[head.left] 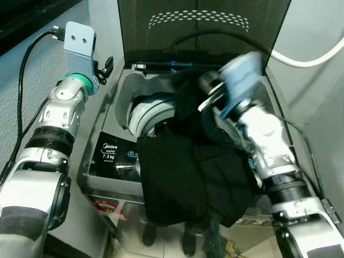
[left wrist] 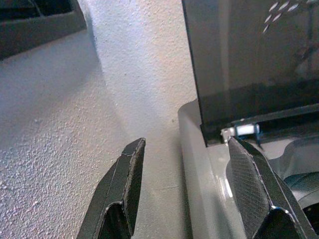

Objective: Clothes washing

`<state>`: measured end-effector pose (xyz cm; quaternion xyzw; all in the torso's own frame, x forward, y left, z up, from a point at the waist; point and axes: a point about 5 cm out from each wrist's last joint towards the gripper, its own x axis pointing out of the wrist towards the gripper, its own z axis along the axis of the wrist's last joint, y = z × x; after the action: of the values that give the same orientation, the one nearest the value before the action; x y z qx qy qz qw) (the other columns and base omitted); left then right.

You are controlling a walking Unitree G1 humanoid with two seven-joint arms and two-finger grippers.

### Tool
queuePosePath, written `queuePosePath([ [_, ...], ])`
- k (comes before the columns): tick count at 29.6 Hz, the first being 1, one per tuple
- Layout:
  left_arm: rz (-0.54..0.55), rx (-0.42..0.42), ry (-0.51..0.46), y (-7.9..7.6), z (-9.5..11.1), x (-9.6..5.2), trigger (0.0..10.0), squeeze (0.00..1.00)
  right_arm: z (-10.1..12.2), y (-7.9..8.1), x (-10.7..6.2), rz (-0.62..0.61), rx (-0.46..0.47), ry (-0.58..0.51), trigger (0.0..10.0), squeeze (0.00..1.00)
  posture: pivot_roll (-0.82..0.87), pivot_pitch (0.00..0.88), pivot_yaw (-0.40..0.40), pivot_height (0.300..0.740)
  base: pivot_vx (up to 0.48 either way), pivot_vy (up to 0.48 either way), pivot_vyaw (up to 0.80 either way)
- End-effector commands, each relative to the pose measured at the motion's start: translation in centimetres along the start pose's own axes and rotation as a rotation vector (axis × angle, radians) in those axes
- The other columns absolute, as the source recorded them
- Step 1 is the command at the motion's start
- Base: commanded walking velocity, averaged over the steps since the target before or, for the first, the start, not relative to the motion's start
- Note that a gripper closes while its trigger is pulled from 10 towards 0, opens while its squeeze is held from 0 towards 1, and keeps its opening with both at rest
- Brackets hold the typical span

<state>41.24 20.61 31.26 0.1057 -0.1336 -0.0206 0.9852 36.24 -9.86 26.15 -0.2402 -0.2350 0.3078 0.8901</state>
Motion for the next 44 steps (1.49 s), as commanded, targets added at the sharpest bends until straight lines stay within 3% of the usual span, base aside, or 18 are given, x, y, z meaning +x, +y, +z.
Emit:
queuePosePath([
  [1, -0.032, -0.002, 0.006, 0.0, -0.3, -0.1, 10.0, 0.0, -0.5, 1.0, -0.1, 0.05, -0.055, 0.025, 10.0, 0.0, 0.08, 0.085, 0.06, 0.724, 0.0, 0.0, 0.0],
  [3, -0.332, -0.01, -0.003, -3.5, -1.1, -0.8, 10.0, 0.0, -1.2, 2.9, -0.2, 0.12, -0.191, 0.076, 10.0, 0.0, 0.08, 0.087, 0.057, 0.724, 0.0, 0.0, 0.0],
  [4, -0.429, -0.011, -0.008, -4.7, -1.5, -1.1, 10.0, 0.0, -1.3, 3.3, -0.2, 0.127, -0.232, 0.087, 10.0, 0.0, 0.08, 0.087, 0.057, 0.724, 0.0, 0.0, 0.0],
  [5, -0.522, -0.032, -0.023, -5.9, -1.5, -1.6, 10.0, 0.0, -1.2, 2.9, -0.1, 0.076, -0.202, 0.089, 10.0, 0.0, 0.08, 0.088, 0.058, 0.724, 0.0, 0.0, 0.0],
  [9, -0.582, -0.052, -0.056, -7.0, -1.4, -2.3, 10.0, 0.0, -1.3, 2.2, -0.1, -0.01, -0.139, 0.087, 10.0, 0.0, 0.08, 0.088, 0.059, 0.724, 0.0, 0.0, 0.0],
  [10, -0.597, -0.062, -0.072, -7.5, -1.2, -2.7, 10.0, 1.0, -1.3, 1.8, -0.1, -0.052, -0.082, 0.083, 10.0, 1.0, 0.08, 0.088, 0.058, 0.724, 0.0, 0.0, 0.0],
  [19, -0.567, -0.091, -0.148, -7.4, 0.4, -4.7, 10.0, 1.0, -0.9, 0.5, -1.0, -0.076, 0.077, 0.042, 10.0, 1.0, 0.08, 0.087, 0.06, 0.724, 0.0, 0.0, 0.0],
  [26, -0.581, -0.092, -0.18, -6.8, 1.5, -6.7, 10.0, 1.0, -0.4, -0.2, -3.0, 0.136, 0.022, 0.073, 10.0, 1.0, 0.09, 0.083, 0.061, 0.724, 0.0, 0.0, 0.0],
  [27, -0.629, -0.09, -0.18, -7.0, 1.8, -7.5, 10.0, 0.35, -0.4, -0.3, -3.6, 0.191, 0.019, 0.083, 10.0, 0.11, 0.09, 0.083, 0.061, 0.724, 0.0, 0.0, 0.0],
  [29, -0.666, -0.087, -0.179, -7.2, 1.9, -8.1, 10.0, 0.35, -0.3, -0.4, -4.1, 0.224, 0.022, 0.088, 10.0, 0.11, 0.09, 0.083, 0.061, 0.724, 0.0, 0.0, 0.0],
  [30, -0.743, -0.074, -0.175, -7.5, 1.9, -9.1, 10.0, 0.0, -0.3, -0.6, -4.6, 0.245, 0.026, 0.093, 10.0, 0.0, 0.1, 0.079, 0.058, 0.724, 0.0, 0.0, 0.0],
  [33, -0.877, -0.061, -0.149, -7.9, 1.8, -11.0, 10.0, 0.0, -0.3, -1.4, -5.3, 0.236, 0.037, 0.092, 10.0, 0.0, 0.1, 0.079, 0.058, 0.724, 0.0, 0.0, 0.0],
  [37, -0.907, -0.056, -0.14, -7.9, 1.7, -11.5, 10.0, 0.0, -0.2, -1.7, -5.4, 0.21, 0.051, 0.084, 10.0, 0.0, 0.1, 0.079, 0.058, 0.724, 0.0, 0.0, 0.0],
  [40, -1.08, 0.033, -0.034, -8.2, -0.6, -13.6, 10.0, 0.0, 0.6, -4.5, -5.6, -0.101, 0.218, -0.059, 10.0, 0.0, 0.11, 0.074, 0.051, 0.724, 0.0, 0.0, 0.0],
  [41, -1.08, 0.033, -0.034, -8.2, -0.6, -13.6, 10.0, 0.0, 0.6, -4.5, -5.6, -0.101, 0.218, -0.059, 10.0, 0.0, 0.11, 0.074, 0.051, 0.724, 0.0, 0.0, 0.0],
  [42, -1.099, 0.056, -0.004, -8.4, -1.5, -13.7, 10.0, 0.0, 0.6, -5.0, -5.7, -0.196, 0.296, -0.095, 10.0, 0.0, 0.11, 0.072, 0.048, 0.724, 0.0, 0.0, 0.0],
  [43, -1.099, 0.056, -0.004, -8.4, -1.5, -13.7, 10.0, 0.0, 0.6, -5.0, -5.7, -0.196, 0.296, -0.095, 10.0, 0.0, 0.11, 0.072, 0.048, 0.724, 0.0, 0.0, 0.0],
  [44, -1.105, 0.057, 0.021, -8.9, -2.4, -13.3, 10.0, 0.0, 0.5, -5.2, -5.6, -0.282, 0.356, -0.119, 10.0, 0.0, 0.11, 0.07, 0.049, 0.724, 0.0, 0.0, 0.0],
])
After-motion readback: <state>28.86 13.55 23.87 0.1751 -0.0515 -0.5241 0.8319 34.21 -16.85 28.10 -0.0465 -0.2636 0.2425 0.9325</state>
